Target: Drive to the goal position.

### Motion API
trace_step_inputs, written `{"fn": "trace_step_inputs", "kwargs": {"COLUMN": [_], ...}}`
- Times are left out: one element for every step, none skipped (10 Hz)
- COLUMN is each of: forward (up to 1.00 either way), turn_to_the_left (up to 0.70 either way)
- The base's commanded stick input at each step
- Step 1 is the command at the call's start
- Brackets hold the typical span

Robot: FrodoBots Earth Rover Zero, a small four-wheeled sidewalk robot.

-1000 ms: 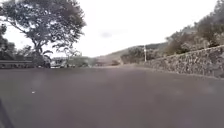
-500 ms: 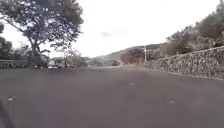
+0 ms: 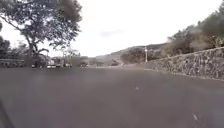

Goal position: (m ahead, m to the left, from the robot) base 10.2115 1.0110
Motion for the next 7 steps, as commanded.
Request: {"fn": "trace_step_inputs", "kwargs": {"forward": [1.0,1.0,1.0,1.0,1.0,1.0,1.0], "turn_to_the_left": [0.0,0.0,0.0,0.0,0.0,0.0,0.0]}}
